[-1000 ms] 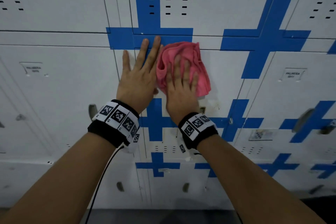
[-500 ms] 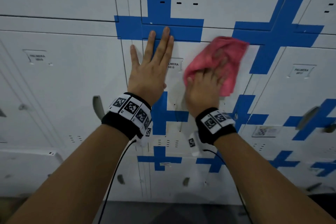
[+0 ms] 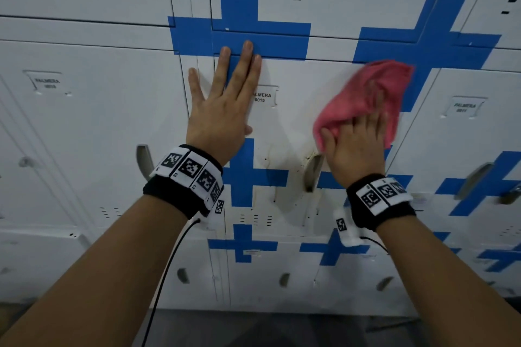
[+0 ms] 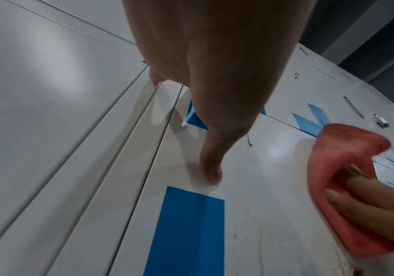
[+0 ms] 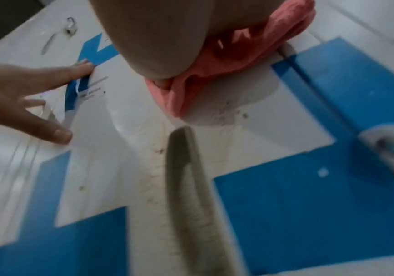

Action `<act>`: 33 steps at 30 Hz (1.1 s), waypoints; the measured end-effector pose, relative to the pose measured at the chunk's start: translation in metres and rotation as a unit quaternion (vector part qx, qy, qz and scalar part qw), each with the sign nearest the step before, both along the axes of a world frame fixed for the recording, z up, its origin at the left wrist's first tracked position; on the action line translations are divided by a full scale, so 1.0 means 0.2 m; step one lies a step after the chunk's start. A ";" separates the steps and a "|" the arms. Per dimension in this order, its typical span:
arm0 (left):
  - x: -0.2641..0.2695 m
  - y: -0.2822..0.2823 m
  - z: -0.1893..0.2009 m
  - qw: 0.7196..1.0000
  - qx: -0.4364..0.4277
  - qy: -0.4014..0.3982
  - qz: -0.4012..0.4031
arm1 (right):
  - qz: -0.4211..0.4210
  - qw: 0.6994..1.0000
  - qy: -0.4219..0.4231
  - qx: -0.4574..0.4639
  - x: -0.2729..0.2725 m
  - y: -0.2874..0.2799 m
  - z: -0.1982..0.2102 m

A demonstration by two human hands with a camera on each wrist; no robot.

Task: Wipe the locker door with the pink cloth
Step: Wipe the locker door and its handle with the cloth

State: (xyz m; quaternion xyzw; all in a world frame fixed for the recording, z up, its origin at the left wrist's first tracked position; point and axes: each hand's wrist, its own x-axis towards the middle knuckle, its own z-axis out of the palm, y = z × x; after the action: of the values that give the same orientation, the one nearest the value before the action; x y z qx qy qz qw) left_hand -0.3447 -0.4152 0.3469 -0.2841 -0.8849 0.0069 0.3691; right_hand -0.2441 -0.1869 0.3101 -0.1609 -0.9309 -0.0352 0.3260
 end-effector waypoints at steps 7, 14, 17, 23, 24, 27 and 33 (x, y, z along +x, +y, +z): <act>0.01 0.02 0.00 1.000 0.004 -0.001 -0.008 | 0.004 0.995 0.099 -0.025 -0.19 -0.39 -0.08; -0.01 0.01 -0.01 1.000 0.014 0.025 -0.013 | 0.158 0.973 0.024 0.165 -0.22 -0.29 -0.16; -0.01 -0.01 0.00 1.000 0.003 0.008 -0.006 | 0.137 0.969 -0.010 0.206 -0.14 -0.08 -0.14; 0.00 0.00 0.00 1.000 -0.003 -0.008 0.002 | 0.024 0.999 0.029 0.010 -0.06 -0.04 -0.19; 0.01 0.00 0.00 1.000 -0.002 -0.009 0.003 | 0.010 0.999 0.037 -0.028 -0.08 -0.09 -0.18; 0.02 0.01 0.00 1.000 0.008 -0.014 0.005 | -0.016 0.993 0.085 -0.084 -0.17 -0.29 -0.13; 0.02 0.03 -0.08 0.999 0.036 -0.005 0.005 | 0.078 0.994 0.068 0.039 -0.25 -0.49 -0.15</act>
State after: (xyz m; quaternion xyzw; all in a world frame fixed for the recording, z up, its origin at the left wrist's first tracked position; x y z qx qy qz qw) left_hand -0.3413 -0.4087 0.3311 -0.2661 -0.8879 -0.0240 0.3744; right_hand -0.2935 -0.2859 0.2796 -0.0766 -0.9142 -0.0346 0.3965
